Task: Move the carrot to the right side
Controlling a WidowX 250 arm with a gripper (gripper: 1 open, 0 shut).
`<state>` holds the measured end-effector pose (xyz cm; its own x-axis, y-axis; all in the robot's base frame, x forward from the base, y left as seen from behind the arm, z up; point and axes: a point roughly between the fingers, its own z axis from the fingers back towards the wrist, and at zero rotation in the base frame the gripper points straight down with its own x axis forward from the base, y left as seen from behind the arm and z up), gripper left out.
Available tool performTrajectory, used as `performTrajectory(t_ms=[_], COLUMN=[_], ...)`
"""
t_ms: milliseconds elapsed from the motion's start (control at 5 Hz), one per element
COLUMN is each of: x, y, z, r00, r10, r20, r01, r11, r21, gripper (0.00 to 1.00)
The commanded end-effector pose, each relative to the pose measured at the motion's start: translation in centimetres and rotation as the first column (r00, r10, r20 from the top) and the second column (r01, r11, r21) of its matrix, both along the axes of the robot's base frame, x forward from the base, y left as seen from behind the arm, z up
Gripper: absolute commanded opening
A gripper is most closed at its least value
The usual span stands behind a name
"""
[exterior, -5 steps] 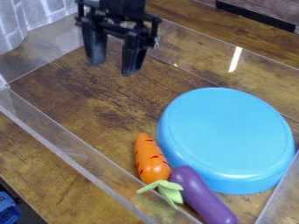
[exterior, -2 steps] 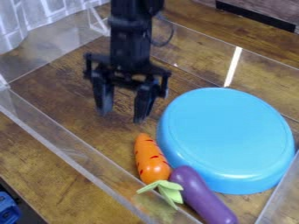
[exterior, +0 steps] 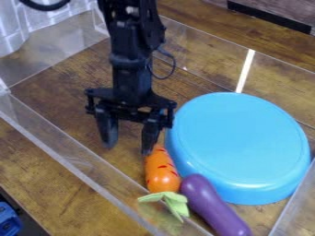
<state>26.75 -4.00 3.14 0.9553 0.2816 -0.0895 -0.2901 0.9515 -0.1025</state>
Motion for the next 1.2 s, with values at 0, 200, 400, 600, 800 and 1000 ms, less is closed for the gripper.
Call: performTrajectory(t_ms=[0,200,400,600,800,1000], x=[0.3,0.0,-0.4,-0.3,-0.1,-0.8], y=[-1.2,-2.0,-2.7,-3.7,-4.3,-2.0], z=[0.8,0.7,0.4,0.1,-0.1,-0.3], r00=[0.997,0.995,0.990,0.993,0.994,0.994], r10=[-0.009,-0.057,-0.106,-0.067,-0.027,-0.007], r20=[0.080,0.086,0.094,0.099,0.110,0.113], r01=[0.012,0.062,0.113,0.076,0.037,0.018], r11=[0.999,0.996,0.991,0.994,0.995,0.996], r21=[-0.044,-0.059,-0.073,-0.082,-0.091,-0.092], gripper=[1.00,1.00,1.00,1.00,0.00,0.00])
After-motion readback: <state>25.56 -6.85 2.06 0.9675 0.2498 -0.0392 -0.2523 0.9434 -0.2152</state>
